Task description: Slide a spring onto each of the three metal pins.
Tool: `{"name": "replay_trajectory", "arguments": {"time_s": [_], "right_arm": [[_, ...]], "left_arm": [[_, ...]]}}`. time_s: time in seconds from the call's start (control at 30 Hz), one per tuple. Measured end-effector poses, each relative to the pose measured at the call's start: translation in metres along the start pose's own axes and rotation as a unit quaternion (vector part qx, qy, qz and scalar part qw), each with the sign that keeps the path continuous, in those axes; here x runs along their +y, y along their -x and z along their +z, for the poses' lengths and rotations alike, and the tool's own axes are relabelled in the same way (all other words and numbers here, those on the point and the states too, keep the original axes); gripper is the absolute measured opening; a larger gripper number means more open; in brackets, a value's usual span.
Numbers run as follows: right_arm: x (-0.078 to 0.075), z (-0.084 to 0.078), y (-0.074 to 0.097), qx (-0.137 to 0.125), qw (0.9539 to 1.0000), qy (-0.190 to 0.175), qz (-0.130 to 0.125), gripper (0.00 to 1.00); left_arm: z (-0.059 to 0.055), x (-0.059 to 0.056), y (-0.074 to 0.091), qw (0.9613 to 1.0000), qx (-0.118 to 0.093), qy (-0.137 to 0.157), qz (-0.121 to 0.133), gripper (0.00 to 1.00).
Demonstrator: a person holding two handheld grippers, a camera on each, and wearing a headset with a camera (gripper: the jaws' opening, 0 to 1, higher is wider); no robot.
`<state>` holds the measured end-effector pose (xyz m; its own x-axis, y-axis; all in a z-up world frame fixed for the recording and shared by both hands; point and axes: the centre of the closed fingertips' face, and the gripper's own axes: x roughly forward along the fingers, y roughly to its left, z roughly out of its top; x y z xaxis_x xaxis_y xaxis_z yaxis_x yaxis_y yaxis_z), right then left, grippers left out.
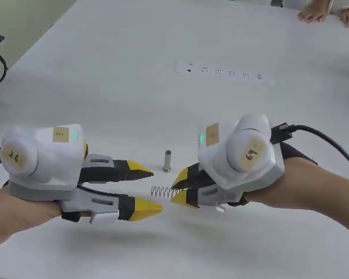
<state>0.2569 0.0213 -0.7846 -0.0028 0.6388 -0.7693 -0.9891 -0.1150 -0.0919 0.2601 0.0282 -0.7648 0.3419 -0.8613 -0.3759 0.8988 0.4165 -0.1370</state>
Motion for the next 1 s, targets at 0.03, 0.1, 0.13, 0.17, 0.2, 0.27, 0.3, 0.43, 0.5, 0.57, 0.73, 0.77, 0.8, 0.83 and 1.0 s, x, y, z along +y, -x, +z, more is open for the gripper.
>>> {"name": "replay_trajectory", "arguments": {"time_s": [0.03,0.1,0.13,0.17,0.2,0.27,0.3,0.43,0.5,0.57,0.73,0.77,0.8,0.83,1.0], "right_arm": [[0.0,0.001,0.001,-0.001,1.0,0.001,-0.001,0.07],[0.0,0.001,0.002,-0.001,1.0,0.004,0.0,0.07],[0.0,0.001,0.002,0.001,1.0,0.006,-0.001,0.07],[0.001,0.001,0.002,0.001,1.0,0.007,0.0,0.07],[0.001,0.001,0.003,0.003,1.0,0.009,0.001,0.07],[0.002,0.0,0.004,0.005,0.9999,0.013,0.001,0.07],[0.002,0.0,0.004,0.005,0.9999,0.013,0.001,0.07],[0.003,0.001,0.006,-0.001,0.9999,0.015,0.001,0.07],[0.004,0.002,0.009,-0.006,0.9999,0.015,0.002,0.07],[0.002,0.004,0.011,-0.011,0.9999,0.01,0.0,0.07],[0.001,0.005,0.014,-0.017,0.9998,0.009,-0.003,0.07],[0.001,0.004,0.014,-0.017,0.9998,0.009,-0.003,0.07],[0.001,0.004,0.014,-0.017,0.9998,0.009,-0.002,0.07],[0.002,0.004,0.014,-0.018,0.9998,0.011,0.0,0.07],[0.007,0.004,0.013,-0.02,0.9997,0.012,0.004,0.07]], "left_arm": [[0.0,0.0,0.0,1.0,0.0,-0.001,-0.001,0.28],[0.001,-0.001,0.0,1.0,0.001,-0.005,-0.004,0.25],[0.001,-0.001,-0.001,1.0,0.002,-0.004,-0.007,0.25],[0.001,-0.002,-0.001,0.9999,0.002,-0.005,-0.009,0.23],[0.001,-0.002,-0.002,0.9999,0.003,-0.01,-0.01,0.21],[0.002,-0.003,-0.003,0.9998,0.002,-0.012,-0.014,0.2],[0.003,-0.004,-0.004,0.9998,0.002,-0.014,-0.015,0.19],[0.004,-0.006,-0.006,0.9996,0.002,-0.016,-0.023,0.16],[0.005,-0.007,-0.007,0.9996,0.001,-0.016,-0.024,0.15],[0.005,-0.007,-0.008,0.9996,-0.001,-0.015,-0.024,0.15],[0.008,-0.008,-0.008,0.9996,-0.008,-0.014,-0.023,0.12],[0.008,-0.009,-0.008,0.9996,-0.007,-0.015,-0.024,0.11],[0.008,-0.01,-0.008,0.9995,-0.007,-0.015,-0.026,0.11],[0.008,-0.011,-0.008,0.9995,-0.008,-0.015,-0.026,0.11],[0.011,-0.013,-0.009,0.9994,-0.014,-0.014,-0.027,0.09]]}}
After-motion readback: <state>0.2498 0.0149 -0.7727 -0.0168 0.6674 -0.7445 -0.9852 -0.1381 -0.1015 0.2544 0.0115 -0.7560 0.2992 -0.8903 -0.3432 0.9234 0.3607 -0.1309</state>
